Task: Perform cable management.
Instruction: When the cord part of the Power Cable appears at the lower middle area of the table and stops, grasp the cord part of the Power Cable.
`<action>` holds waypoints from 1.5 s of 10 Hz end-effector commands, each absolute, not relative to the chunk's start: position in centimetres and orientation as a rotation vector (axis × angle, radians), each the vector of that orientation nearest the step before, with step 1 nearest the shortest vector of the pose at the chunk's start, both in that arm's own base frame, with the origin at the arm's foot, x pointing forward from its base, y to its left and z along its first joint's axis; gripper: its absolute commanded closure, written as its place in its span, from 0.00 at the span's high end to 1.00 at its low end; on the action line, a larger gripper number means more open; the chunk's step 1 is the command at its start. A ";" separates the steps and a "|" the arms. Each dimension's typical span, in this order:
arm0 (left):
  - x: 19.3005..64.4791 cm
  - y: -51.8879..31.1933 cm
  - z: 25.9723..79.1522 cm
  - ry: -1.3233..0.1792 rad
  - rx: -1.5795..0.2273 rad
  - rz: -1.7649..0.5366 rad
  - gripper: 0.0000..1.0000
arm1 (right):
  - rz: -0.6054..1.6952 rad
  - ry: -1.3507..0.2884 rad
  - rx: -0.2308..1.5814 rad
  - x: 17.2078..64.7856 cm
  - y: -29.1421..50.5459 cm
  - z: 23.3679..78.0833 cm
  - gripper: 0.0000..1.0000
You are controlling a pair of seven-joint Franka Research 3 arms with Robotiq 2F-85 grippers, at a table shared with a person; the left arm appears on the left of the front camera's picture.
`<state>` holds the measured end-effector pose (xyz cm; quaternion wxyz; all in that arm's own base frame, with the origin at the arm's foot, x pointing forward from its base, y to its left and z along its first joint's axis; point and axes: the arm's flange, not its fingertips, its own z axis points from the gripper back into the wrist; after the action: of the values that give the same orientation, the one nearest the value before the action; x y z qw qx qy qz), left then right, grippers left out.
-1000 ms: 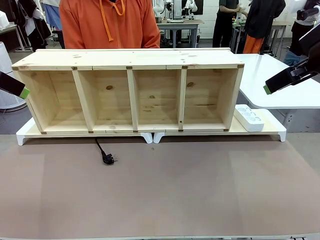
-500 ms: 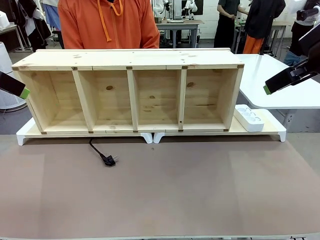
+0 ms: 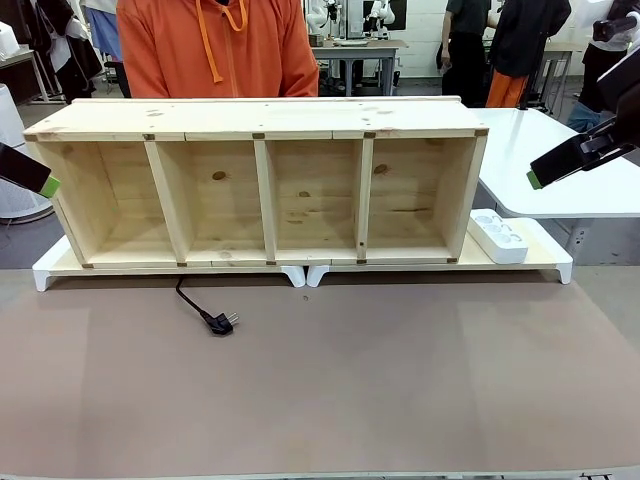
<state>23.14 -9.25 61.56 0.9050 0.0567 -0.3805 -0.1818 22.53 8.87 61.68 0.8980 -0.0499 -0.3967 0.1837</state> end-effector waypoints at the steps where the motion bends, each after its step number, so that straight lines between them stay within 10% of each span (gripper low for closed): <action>1: 23.4 -9.4 61.6 -0.793 0.121 -0.381 1.00 | 0.377 -0.825 -0.104 22.5 8.8 61.7 1.00; 15: 23.4 -9.4 61.6 -0.793 0.121 -0.381 1.00 | 0.377 -0.825 -0.104 22.5 8.8 61.7 1.00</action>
<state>23.14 -9.25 61.56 0.9050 0.0567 -0.3805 -0.1818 22.53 8.87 61.68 0.8980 -0.0499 -0.3967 0.1837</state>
